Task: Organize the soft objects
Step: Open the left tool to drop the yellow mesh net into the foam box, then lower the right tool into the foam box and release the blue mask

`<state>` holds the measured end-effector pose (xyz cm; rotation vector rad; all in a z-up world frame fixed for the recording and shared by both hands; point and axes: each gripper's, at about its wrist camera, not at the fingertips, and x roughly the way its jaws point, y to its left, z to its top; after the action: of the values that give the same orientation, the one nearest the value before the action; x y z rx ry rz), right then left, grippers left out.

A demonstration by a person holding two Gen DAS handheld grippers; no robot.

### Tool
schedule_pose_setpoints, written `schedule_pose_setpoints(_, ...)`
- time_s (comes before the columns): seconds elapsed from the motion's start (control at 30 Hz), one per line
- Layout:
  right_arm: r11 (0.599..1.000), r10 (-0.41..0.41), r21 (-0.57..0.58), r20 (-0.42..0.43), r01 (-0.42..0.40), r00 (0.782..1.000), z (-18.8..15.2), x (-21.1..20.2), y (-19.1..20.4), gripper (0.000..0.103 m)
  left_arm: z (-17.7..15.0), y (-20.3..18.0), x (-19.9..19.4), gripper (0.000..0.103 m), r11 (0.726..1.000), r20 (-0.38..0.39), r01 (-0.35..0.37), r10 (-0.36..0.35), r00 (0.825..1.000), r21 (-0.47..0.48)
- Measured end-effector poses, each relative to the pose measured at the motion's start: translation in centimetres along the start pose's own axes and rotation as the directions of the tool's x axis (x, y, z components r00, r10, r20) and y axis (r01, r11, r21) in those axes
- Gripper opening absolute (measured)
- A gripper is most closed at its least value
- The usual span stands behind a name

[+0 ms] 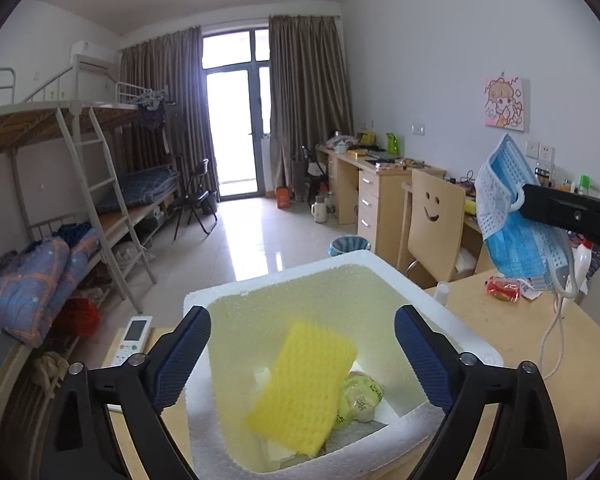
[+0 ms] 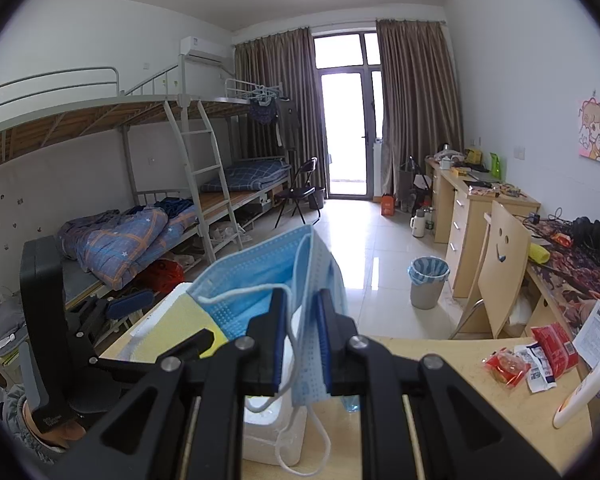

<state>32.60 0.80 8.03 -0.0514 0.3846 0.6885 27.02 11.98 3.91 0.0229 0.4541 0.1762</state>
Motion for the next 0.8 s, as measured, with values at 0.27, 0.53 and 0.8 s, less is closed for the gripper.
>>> schedule_pose_setpoints(0.27, 1.000, 0.001, -0.001, -0.002, -0.001, 1.000, 0.0, 0.0, 0.1, 0.018, -0.1, 0.1, -0.3, 0.096, 1.000, 0.013, -0.005, 0.005, 1.000, -0.002)
schedule_pose_setpoints(0.53, 1.000, 0.020, -0.006, -0.010, -0.020, 1.000, 0.1, 0.3, 0.2, 0.018, 0.0, 1.0, -1.7, 0.096, 0.999, 0.038, -0.042, 0.043, 0.998, -0.027)
schedule_pose_setpoints(0.8, 0.998, 0.057, -0.013, -0.008, -0.057, 0.998, 0.6, 0.5, 0.7, 0.018, -0.5, 3.0, -4.5, 0.102, 0.992, 0.083, -0.116, 0.119, 0.989, -0.042)
